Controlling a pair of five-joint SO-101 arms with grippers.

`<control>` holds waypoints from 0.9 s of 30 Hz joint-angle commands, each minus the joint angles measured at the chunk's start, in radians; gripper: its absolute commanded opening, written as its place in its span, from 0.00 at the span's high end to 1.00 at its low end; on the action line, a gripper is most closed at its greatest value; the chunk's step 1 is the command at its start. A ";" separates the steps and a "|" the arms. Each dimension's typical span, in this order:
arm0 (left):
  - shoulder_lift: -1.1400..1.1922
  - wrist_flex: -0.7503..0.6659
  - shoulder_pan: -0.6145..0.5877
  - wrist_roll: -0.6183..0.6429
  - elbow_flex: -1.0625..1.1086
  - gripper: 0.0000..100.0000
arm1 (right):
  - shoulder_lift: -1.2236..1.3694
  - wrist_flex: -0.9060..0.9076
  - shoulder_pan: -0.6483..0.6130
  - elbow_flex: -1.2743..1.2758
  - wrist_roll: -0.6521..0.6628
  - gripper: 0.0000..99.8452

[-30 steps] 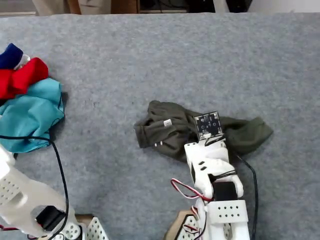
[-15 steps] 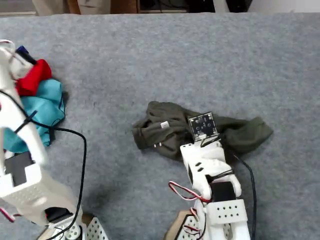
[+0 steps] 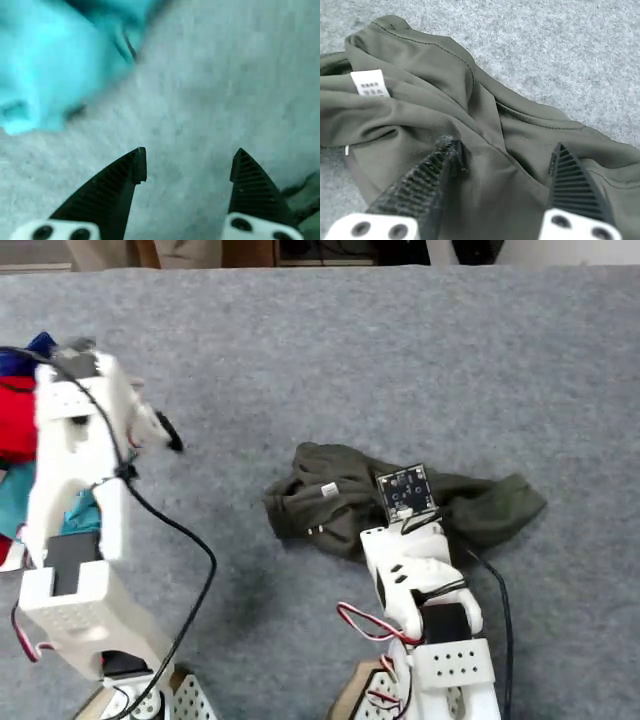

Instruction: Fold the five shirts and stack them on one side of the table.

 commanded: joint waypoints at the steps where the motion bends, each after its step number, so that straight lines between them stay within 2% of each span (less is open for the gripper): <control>1: -0.105 -0.089 0.087 -0.026 0.203 0.73 | -0.007 -0.015 -0.019 -0.002 -0.003 0.72; 4: -0.239 -0.170 0.135 0.012 0.319 0.73 | -0.007 -0.015 -0.021 -0.002 -0.003 0.72; 9: -0.410 -0.206 0.140 0.011 0.397 0.73 | -0.007 -0.015 -0.021 -0.002 -0.003 0.72; 20: -0.458 -0.195 0.123 0.002 0.397 0.73 | -0.001 -0.015 -0.021 -0.002 -0.003 0.72; 24: -0.453 -0.117 0.265 -0.043 0.373 0.73 | -0.001 -0.015 -0.021 -0.002 -0.003 0.72; 27: -0.449 -0.138 0.351 0.009 0.341 0.73 | -0.001 -0.015 -0.021 -0.002 -0.003 0.72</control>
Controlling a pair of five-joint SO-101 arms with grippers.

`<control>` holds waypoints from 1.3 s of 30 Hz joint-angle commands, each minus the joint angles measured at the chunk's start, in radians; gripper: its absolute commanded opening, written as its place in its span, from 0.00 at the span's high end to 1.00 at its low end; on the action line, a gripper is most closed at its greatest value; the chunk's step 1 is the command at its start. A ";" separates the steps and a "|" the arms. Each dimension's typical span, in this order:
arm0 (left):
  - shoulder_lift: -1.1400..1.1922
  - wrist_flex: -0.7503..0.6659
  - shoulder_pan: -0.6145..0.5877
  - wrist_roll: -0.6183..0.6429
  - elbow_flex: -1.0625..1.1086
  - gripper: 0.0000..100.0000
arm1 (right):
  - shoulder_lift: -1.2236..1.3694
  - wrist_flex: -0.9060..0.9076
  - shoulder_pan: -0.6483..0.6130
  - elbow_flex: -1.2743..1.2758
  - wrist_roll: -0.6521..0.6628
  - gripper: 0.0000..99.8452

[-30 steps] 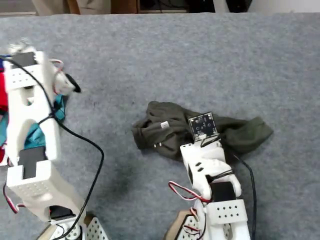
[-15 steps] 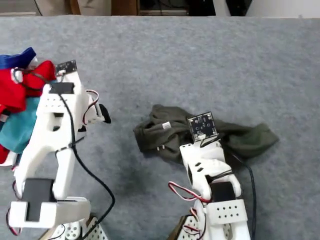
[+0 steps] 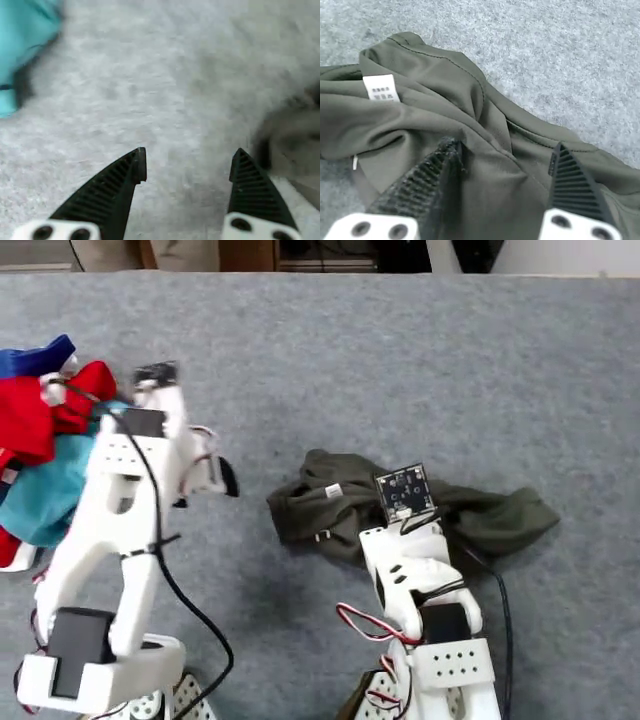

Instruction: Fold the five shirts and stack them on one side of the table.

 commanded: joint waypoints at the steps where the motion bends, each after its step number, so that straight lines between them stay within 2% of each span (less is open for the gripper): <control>1: -0.031 -0.028 0.086 0.063 -0.078 0.73 | -0.001 -0.015 -0.015 -0.002 -0.003 0.72; 7: -0.031 -0.184 0.178 0.255 -0.097 0.73 | -0.001 -0.015 -0.015 -0.002 -0.003 0.72; 12: -0.022 -0.207 0.328 0.272 -0.069 0.73 | -0.001 -0.015 -0.015 -0.002 -0.003 0.72; 16: 0.045 -0.269 0.365 0.273 -0.014 0.75 | -0.001 -0.015 -0.015 -0.002 -0.006 0.72; 23: 0.254 -0.397 0.301 0.273 0.009 0.88 | -0.008 -0.025 -0.016 -0.002 -0.008 0.72; 26: 0.315 -0.410 0.288 0.267 -0.014 0.95 | -0.007 -0.018 -0.012 -0.002 -0.003 0.72; 27: 0.328 -0.397 0.282 0.262 -0.034 0.98 | -0.007 -0.018 -0.010 -0.002 -0.003 0.72; 32: 0.335 -0.298 0.212 0.232 -0.186 0.98 | -0.008 -0.008 -0.010 -0.051 0.002 0.72; 35: 0.337 -0.221 0.144 0.232 -0.302 0.98 | -0.007 0.054 -0.005 -0.177 0.106 0.72; 39: 0.340 -0.109 0.058 0.195 -0.445 0.98 | 0.001 0.193 0.073 -0.423 0.201 0.72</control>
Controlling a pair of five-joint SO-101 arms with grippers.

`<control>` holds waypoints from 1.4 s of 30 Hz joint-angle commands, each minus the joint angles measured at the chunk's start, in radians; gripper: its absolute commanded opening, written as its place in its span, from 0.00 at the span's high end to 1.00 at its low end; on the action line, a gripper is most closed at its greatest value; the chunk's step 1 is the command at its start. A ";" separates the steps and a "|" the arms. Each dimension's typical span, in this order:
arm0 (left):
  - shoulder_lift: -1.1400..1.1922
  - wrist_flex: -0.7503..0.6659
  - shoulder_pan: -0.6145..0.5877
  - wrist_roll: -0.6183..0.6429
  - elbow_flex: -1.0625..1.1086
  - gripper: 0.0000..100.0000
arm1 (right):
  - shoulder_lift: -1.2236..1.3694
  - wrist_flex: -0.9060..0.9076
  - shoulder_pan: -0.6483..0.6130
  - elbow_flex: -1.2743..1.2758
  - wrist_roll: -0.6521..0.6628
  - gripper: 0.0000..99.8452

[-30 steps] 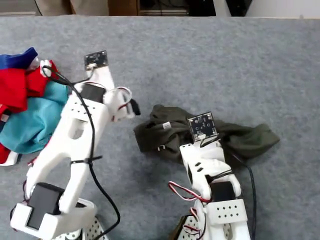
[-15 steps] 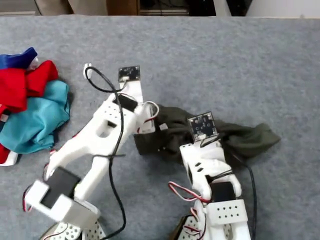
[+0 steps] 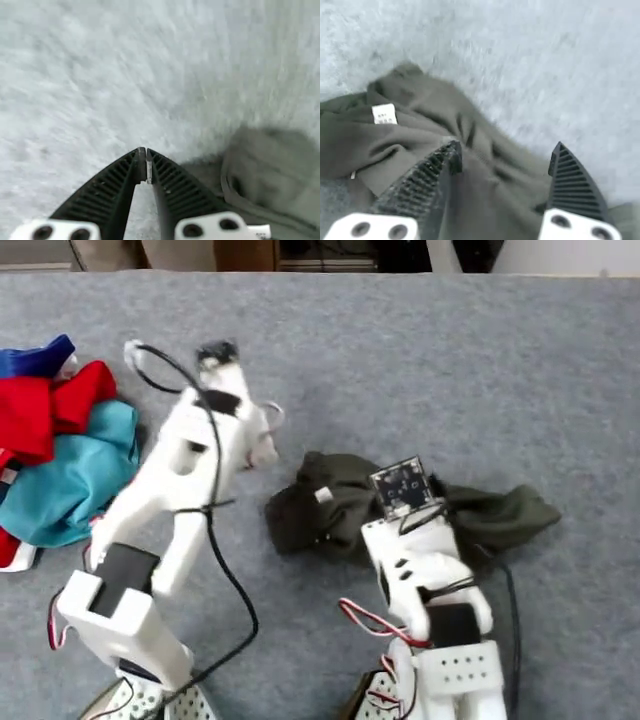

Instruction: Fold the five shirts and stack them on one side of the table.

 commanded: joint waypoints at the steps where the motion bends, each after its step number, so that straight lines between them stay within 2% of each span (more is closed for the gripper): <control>1: -0.005 0.100 -0.069 -0.061 -0.152 0.98 | 0.001 0.114 0.081 -0.265 0.052 0.72; 4: -0.008 0.166 -0.126 -0.107 -0.204 0.98 | 0.004 0.222 0.130 -0.435 0.055 0.72; 9: -0.010 0.245 -0.229 -0.224 -0.221 0.98 | 0.114 0.356 0.130 -0.668 0.055 0.72; 14: -0.010 0.278 -0.338 -0.328 -0.210 0.98 | 0.535 0.473 0.085 -0.924 0.051 0.72; 20: -0.010 0.328 -0.445 -0.382 -0.206 0.98 | 1.064 0.635 -0.101 -1.345 0.058 0.72; 23: -0.016 0.305 -0.470 -0.388 -0.158 0.98 | 1.294 0.669 -0.176 -1.506 0.060 0.72; 25: -0.030 0.253 -0.477 -0.388 -0.100 0.98 | 1.434 0.692 -0.206 -1.596 0.118 0.72; 28: -0.047 0.046 -0.502 -0.388 0.054 0.98 | 1.623 0.793 -0.254 -1.732 0.265 0.72; 31: -0.067 -0.117 -0.482 -0.377 0.212 0.98 | 1.781 0.870 -0.288 -1.837 0.287 0.72; 36: -0.087 -0.408 -0.430 -0.322 0.433 0.98 | 1.989 0.896 -0.266 -1.920 0.288 0.72; 42: -0.067 -0.491 -0.434 -0.322 0.434 0.98 | 2.187 0.890 -0.251 -1.969 0.290 0.72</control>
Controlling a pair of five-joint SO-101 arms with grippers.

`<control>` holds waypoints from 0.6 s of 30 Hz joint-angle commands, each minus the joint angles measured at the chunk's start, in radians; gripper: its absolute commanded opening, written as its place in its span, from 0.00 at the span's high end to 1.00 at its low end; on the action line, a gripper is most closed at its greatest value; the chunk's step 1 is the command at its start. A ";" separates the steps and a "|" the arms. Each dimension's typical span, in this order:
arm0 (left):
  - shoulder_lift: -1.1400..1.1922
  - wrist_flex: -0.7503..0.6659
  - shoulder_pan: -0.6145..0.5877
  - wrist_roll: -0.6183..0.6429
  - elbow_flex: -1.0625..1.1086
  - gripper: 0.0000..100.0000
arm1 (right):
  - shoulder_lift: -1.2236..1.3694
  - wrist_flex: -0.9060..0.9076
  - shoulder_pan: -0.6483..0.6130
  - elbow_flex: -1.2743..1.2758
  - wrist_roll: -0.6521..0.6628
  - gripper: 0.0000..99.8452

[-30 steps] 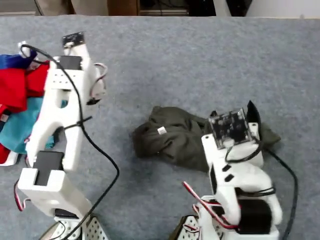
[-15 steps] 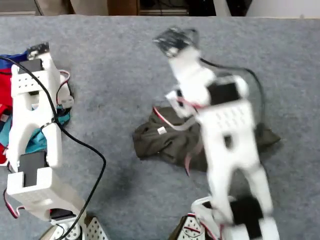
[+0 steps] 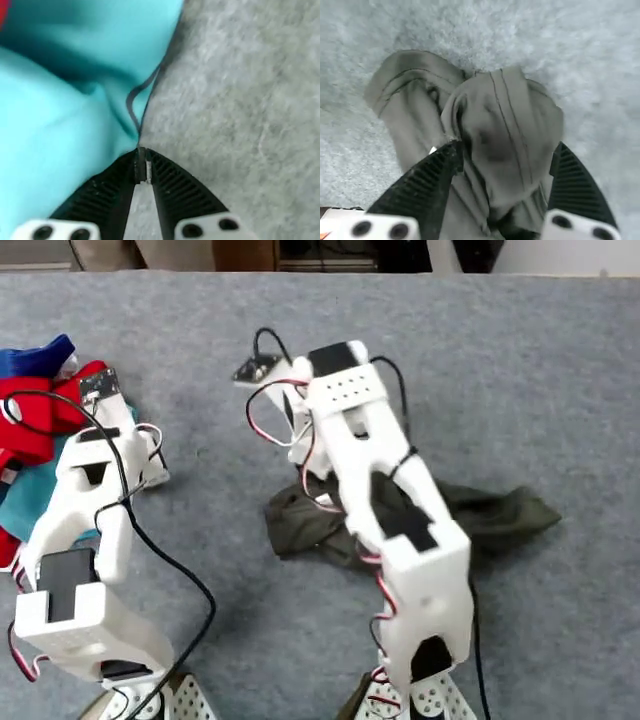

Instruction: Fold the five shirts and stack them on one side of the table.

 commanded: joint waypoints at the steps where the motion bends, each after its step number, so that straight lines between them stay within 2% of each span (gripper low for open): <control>1: -0.028 -0.037 0.008 0.009 -0.003 0.98 | 0.070 0.011 0.018 -0.079 0.008 0.73; 6: -0.024 -0.040 0.009 0.008 -0.008 0.98 | 0.127 0.017 0.035 -0.194 -0.077 0.86; 9: -0.022 -0.040 0.006 0.008 -0.017 0.98 | 0.153 0.051 0.039 -0.229 -0.083 0.86; 16: -0.022 -0.040 0.006 0.008 -0.015 0.98 | 0.159 0.061 0.073 -0.239 -0.084 0.93; 18: -0.022 -0.040 0.006 0.008 -0.015 0.98 | 0.120 0.061 0.094 -0.252 -0.123 0.93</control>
